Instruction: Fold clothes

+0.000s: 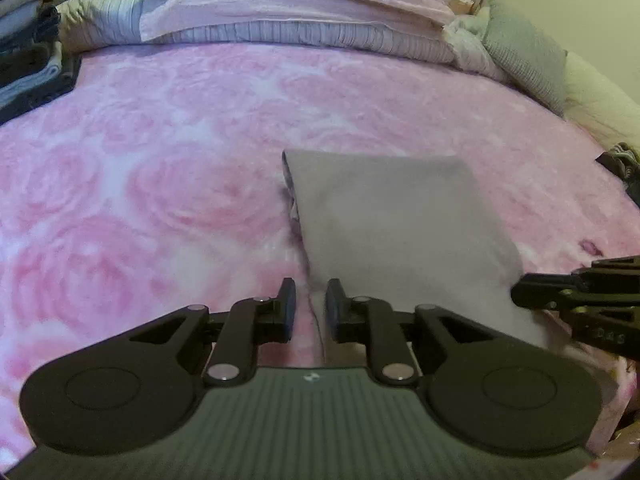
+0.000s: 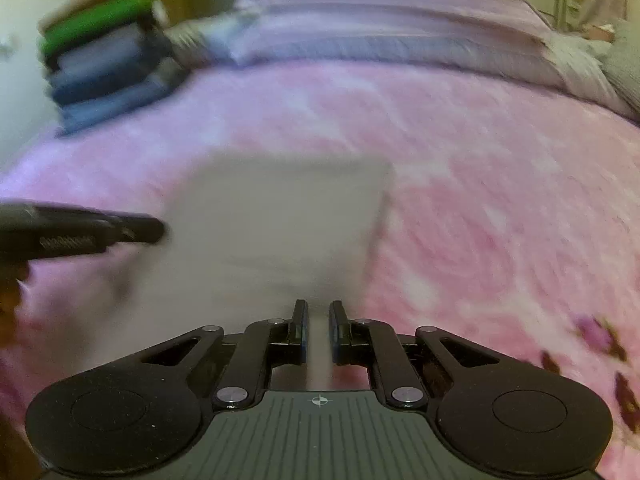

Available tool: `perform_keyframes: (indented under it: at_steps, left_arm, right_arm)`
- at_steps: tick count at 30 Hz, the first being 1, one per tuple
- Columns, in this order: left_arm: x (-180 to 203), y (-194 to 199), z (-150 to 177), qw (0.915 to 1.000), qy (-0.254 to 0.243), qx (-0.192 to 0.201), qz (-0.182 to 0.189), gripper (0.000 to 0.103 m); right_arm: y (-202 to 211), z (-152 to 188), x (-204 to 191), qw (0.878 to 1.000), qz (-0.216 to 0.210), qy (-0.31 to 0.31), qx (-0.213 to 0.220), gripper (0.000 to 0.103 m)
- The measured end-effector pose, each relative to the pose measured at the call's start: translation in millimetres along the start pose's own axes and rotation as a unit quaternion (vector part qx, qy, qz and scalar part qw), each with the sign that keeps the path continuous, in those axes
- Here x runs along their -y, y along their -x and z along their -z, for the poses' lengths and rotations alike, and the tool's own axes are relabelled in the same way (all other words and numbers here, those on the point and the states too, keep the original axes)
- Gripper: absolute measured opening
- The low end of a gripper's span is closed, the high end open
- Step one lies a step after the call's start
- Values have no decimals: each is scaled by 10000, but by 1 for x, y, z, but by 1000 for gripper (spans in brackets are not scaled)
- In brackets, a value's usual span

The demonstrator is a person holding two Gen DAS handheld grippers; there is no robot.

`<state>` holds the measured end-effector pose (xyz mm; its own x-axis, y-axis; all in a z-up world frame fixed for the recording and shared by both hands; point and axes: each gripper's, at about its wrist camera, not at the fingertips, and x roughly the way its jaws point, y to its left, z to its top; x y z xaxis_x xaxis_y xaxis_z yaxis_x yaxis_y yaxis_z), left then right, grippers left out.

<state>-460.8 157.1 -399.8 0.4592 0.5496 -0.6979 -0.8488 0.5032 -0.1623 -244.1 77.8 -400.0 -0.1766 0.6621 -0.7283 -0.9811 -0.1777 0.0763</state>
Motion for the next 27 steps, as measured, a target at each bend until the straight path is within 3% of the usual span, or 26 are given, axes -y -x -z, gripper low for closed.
perform_keyframes:
  at_steps: [4, 6, 9, 13, 16, 19, 22, 24, 27]
  left_arm:
    - [-4, 30, 10, 9996, 165, 118, -198, 12]
    - [1, 51, 21, 9996, 224, 140, -137, 13]
    - [21, 77, 44, 10000, 28, 53, -61, 13]
    - [31, 84, 76, 9997, 149, -135, -128, 13]
    - [31, 94, 85, 9990, 379, -81, -202, 14]
    - [36, 103, 86, 9976, 509, -228, -408, 14]
    - [49, 120, 89, 9951, 551, -368, -734, 25]
    - [60, 138, 89, 9956, 541, -249, -728, 32]
    - [73, 161, 88, 9961, 456, -115, -751, 36]
  right_arm:
    - [27, 2, 1, 9992, 364, 121, 88, 6]
    - [53, 7, -2, 9992, 69, 211, 321, 6]
    - [76, 25, -15, 9988, -376, 212, 233, 7]
    - [73, 57, -24, 9992, -336, 109, -196, 9]
    - [79, 72, -23, 9996, -257, 86, -23, 13]
    - [86, 72, -28, 9994, -154, 214, -243, 23]
    - [94, 72, -33, 9988, -35, 260, -408, 29]
    - [102, 73, -36, 9992, 18, 203, -331, 43]
    - [125, 73, -42, 9999, -107, 101, -38, 55]
